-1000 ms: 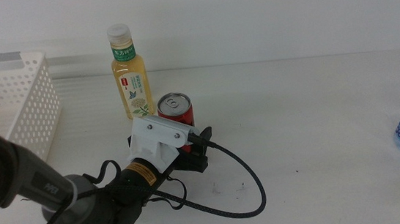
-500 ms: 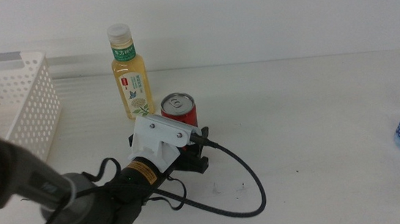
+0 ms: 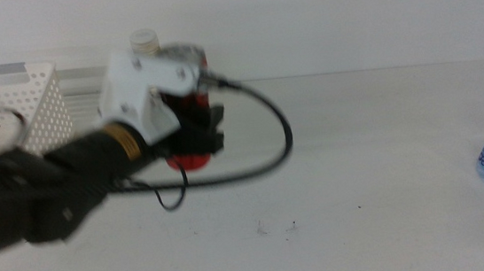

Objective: Use arms to grab the bottles and put them into the dustbin to the left of the table.

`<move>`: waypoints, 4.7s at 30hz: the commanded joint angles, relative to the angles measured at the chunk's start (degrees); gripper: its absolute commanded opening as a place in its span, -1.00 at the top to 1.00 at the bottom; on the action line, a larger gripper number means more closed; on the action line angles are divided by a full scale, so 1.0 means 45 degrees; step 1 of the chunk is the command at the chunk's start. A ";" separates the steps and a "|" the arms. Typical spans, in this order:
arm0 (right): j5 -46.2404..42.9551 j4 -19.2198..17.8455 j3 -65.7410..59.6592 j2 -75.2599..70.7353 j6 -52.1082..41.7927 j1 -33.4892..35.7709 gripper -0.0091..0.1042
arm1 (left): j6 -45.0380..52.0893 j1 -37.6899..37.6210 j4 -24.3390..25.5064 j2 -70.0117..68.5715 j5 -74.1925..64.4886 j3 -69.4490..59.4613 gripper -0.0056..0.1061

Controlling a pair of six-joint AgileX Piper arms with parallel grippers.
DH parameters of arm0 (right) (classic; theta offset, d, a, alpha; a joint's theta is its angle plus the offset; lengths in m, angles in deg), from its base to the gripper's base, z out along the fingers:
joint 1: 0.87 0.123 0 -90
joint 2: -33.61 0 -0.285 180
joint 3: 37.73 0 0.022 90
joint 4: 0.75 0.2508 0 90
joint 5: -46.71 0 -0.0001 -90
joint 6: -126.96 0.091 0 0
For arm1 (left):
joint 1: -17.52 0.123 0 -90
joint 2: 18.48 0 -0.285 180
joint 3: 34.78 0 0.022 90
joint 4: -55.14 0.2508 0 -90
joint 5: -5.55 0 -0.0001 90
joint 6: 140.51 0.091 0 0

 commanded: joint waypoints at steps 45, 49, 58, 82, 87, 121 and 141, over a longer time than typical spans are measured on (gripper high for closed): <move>-0.0092 -0.0119 -0.0043 -0.0047 -0.0052 -0.0110 -0.64 | 0.6834 1.1053 -0.3441 0.6387 -1.6896 1.3830 0.56; -0.0092 -0.0119 -0.0043 -0.0047 -0.0052 -0.0110 -0.64 | 0.7033 1.1030 -0.3323 0.7281 -1.6845 1.3830 0.56; -0.0092 -0.0119 -0.0043 -0.0047 -0.0052 -0.0110 -0.64 | 0.7067 1.1030 -0.3589 0.8298 -1.6699 1.3807 0.30; -0.0092 -0.0119 -0.0043 -0.0047 -0.0052 -0.0110 -0.64 | 0.4614 0.8708 -0.2898 0.4920 -1.8032 1.3592 -0.78; -0.0092 -0.0119 -0.0043 -0.0047 -0.0052 -0.0110 -0.64 | 0.3896 0.7153 -0.3029 0.2820 -1.5888 1.1766 -0.78; -0.0092 -0.0119 -0.0043 -0.0047 -0.0052 -0.0110 -0.64 | 0.3681 0.0763 -0.4205 -0.1875 0.5663 -0.4873 -0.78; -0.0092 -0.0119 -0.0043 -0.0047 -0.0052 -0.0110 -0.64 | 0.2861 0.0763 -0.4718 -0.1875 0.4856 -0.4949 -0.78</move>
